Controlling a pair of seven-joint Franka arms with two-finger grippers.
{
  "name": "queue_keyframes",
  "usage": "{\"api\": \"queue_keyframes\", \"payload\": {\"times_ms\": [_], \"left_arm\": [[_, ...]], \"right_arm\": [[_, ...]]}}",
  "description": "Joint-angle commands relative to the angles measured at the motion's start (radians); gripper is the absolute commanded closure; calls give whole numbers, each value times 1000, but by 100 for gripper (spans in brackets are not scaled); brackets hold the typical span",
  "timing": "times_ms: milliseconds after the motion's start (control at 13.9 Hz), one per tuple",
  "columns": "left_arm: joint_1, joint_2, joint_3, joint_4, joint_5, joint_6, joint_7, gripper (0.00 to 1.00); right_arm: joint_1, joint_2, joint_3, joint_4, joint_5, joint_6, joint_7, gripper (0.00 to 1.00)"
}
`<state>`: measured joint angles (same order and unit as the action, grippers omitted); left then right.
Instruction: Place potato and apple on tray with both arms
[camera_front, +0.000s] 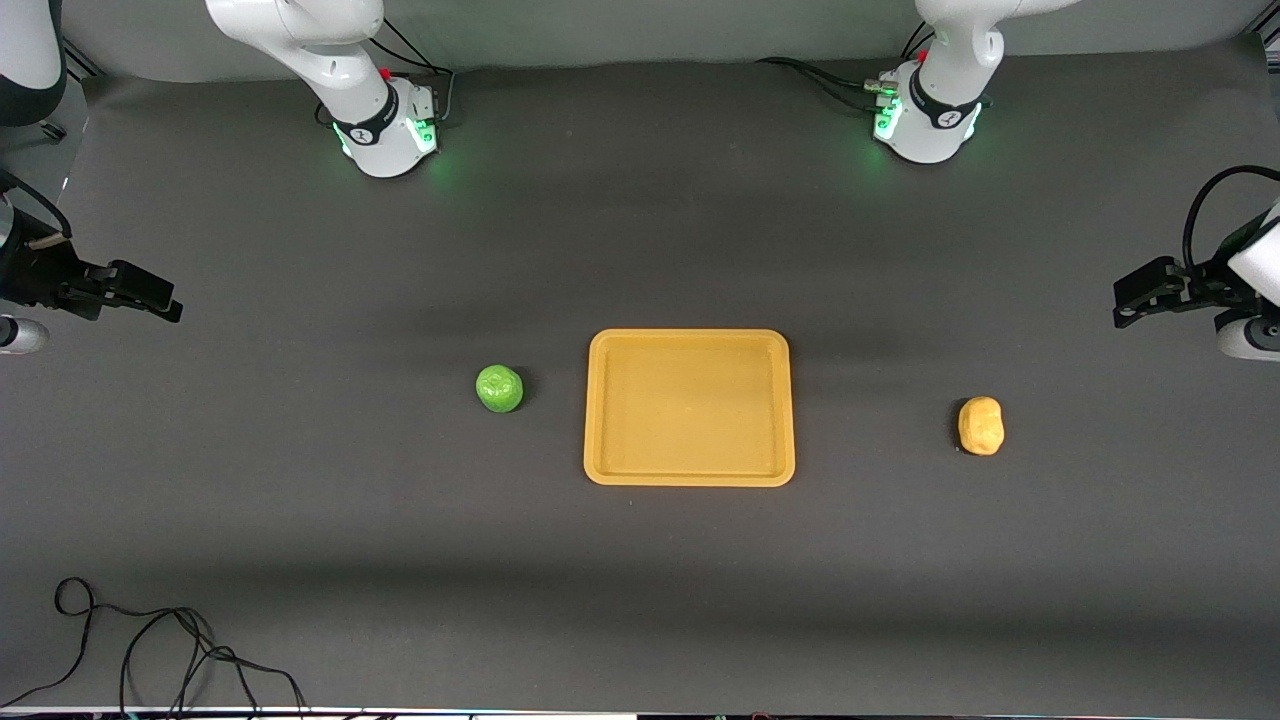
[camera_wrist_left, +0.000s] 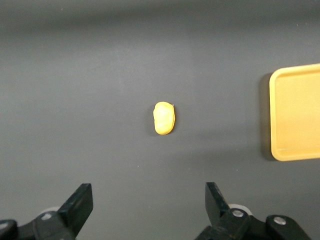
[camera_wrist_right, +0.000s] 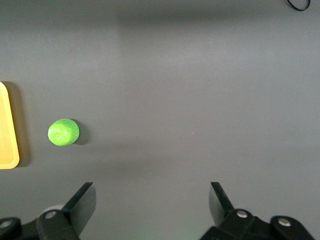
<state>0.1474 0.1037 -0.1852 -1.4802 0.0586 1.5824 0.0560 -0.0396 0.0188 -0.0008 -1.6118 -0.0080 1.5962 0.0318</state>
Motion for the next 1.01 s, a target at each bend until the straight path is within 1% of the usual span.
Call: {"api": "queue_keyframes", "payload": {"times_ms": [0, 144, 289, 433, 577, 722, 794, 938], "left_arm": [[-28, -2, 0, 5, 13, -33, -71, 0], [-28, 4, 0, 0, 13, -61, -64, 0], [-25, 13, 3, -28, 15, -62, -74, 0], [-16, 30, 3, -49, 29, -59, -27, 0], [21, 71, 9, -58, 10, -42, 2, 0], [41, 141, 9, -77, 10, -16, 7, 0], [60, 157, 7, -124, 10, 52, 7, 0], [66, 157, 7, -286, -8, 297, 7, 0]], "right_arm": [[6, 6, -4, 16, -4, -5, 8, 0], [6, 6, -4, 16, -4, -5, 8, 0], [6, 7, -4, 16, -4, -5, 8, 0], [6, 6, -4, 16, -4, -5, 8, 0], [6, 6, -4, 16, -3, -5, 8, 0], [6, 7, -4, 16, -4, -5, 8, 0], [6, 7, -4, 16, -4, -5, 8, 0], [6, 7, -4, 16, -4, -5, 8, 0]]}}
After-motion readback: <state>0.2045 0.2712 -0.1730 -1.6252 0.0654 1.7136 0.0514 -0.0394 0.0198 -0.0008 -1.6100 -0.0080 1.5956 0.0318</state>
